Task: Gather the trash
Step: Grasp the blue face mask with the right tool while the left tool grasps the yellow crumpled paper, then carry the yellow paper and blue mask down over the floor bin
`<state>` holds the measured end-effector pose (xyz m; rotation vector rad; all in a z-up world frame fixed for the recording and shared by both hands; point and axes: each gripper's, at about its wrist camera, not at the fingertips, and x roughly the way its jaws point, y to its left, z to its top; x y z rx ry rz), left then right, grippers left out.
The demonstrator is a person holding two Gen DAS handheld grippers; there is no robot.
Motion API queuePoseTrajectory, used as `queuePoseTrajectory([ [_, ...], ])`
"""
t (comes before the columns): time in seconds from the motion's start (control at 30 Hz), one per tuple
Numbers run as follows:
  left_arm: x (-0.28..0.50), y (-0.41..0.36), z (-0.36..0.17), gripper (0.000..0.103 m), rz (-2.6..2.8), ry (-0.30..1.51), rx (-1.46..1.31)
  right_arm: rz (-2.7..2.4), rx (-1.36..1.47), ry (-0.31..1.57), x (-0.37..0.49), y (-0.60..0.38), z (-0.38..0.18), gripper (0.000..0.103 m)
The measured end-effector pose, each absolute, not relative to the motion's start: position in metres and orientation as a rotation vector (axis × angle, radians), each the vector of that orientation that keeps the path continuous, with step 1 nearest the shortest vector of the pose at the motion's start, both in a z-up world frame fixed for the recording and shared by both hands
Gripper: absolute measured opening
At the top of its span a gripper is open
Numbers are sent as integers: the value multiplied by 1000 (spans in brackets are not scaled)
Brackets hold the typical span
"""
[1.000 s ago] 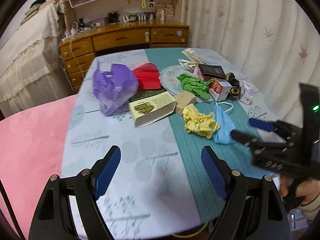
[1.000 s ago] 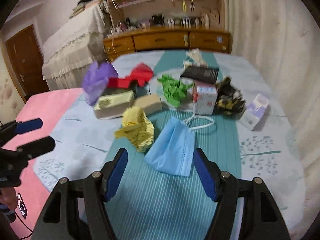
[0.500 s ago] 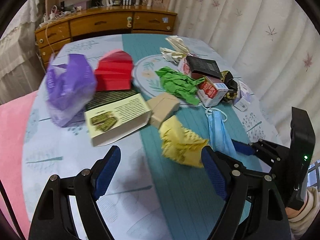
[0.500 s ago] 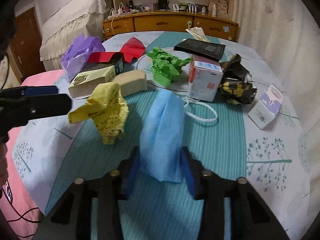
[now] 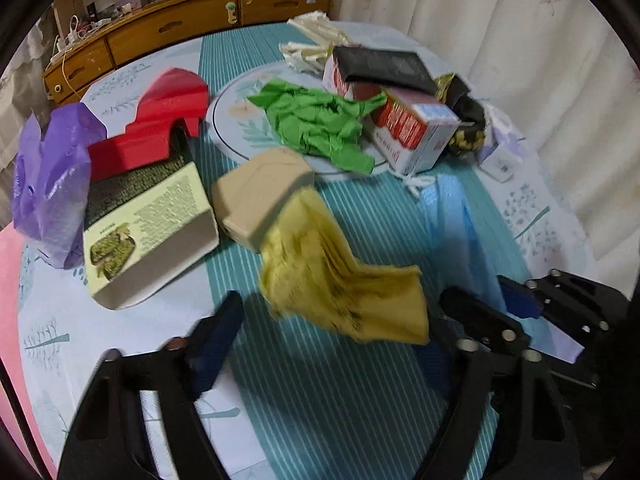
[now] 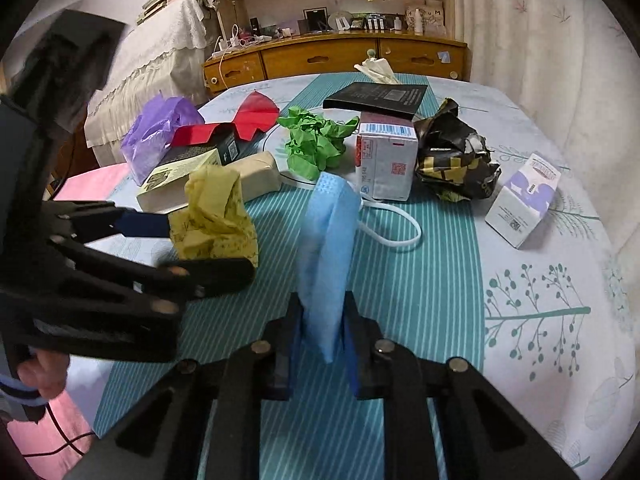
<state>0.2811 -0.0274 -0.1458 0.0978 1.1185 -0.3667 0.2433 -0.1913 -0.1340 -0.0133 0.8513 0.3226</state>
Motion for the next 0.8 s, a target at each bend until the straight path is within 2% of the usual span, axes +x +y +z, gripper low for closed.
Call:
queuePoseTrajectory([
  [0.03, 279, -29, -145, 44, -340, 1091, 121, 321, -10, 851, 244, -192, -134, 17],
  [0.1, 278, -31, -145, 26, -309, 1081, 145, 316, 2, 853, 242, -194, -134, 16],
  [0.3, 266, -14, -136, 19, -288, 1091, 95, 322, 56, 874, 238, -198, -133, 12],
  [0.53, 228, 14, -105, 19, -324, 1007, 57, 351, 80, 860, 212, -195, -124, 12],
  [0.8, 173, 49, -69, 19, -313, 972, 58, 410, 67, 779, 158, -187, -87, 12],
])
